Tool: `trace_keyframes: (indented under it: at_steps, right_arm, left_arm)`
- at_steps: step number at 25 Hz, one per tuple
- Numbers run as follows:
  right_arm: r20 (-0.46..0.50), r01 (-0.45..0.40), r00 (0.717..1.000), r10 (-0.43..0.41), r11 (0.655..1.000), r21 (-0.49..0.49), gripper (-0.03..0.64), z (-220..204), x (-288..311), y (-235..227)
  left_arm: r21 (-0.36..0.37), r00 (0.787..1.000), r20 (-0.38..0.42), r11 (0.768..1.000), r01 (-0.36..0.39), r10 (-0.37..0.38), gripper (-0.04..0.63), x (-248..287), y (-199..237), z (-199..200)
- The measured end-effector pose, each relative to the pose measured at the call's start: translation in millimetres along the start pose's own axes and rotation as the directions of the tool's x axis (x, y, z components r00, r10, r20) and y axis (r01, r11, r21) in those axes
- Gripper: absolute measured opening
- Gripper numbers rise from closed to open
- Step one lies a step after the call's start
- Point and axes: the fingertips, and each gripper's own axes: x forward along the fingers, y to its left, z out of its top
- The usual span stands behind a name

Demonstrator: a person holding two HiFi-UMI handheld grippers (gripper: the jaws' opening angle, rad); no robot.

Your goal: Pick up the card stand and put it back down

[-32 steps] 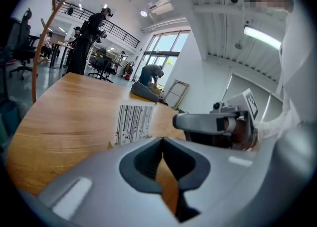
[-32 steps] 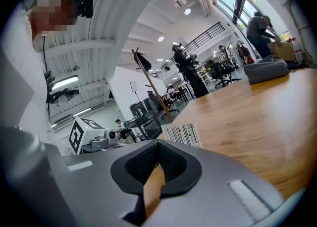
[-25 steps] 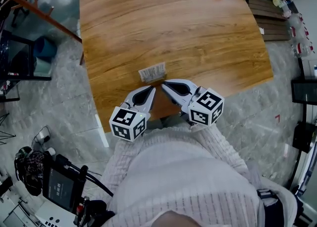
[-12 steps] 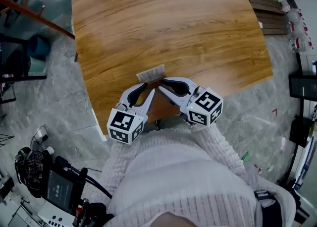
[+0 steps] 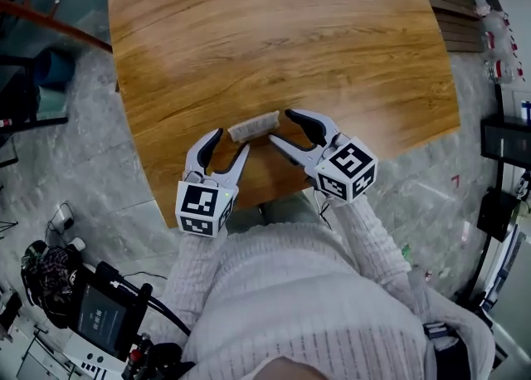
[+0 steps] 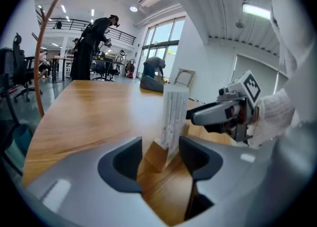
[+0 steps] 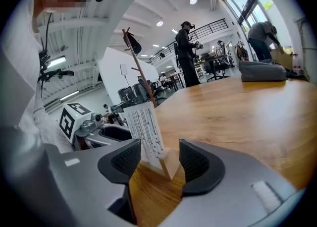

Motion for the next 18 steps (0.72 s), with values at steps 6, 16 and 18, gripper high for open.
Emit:
trace_keyframes:
  at_steps: [6,16,18]
  right_arm:
    - [-0.075,-0.059,0.996,0.053,0.995,-0.078,0.241,-7.5,12.6,13.5]
    - [-0.145,-0.067,0.989,0.040,0.979,-0.191,0.228,-16.0,28.8,17.4]
    - [-0.134,-0.063,0.990,0.037,0.979,-0.194,0.225,-15.8,29.0,17.8]
  left_arm:
    - [0.059,0.999,-0.019,0.998,0.030,-0.029,0.241,-3.0,-8.2,1.5]
    - [0.000,1.000,0.004,1.000,-0.006,0.006,0.235,1.0,-4.9,1.2]
    - [0.005,1.000,0.006,1.000,-0.014,0.013,0.213,1.8,-3.4,1.5]
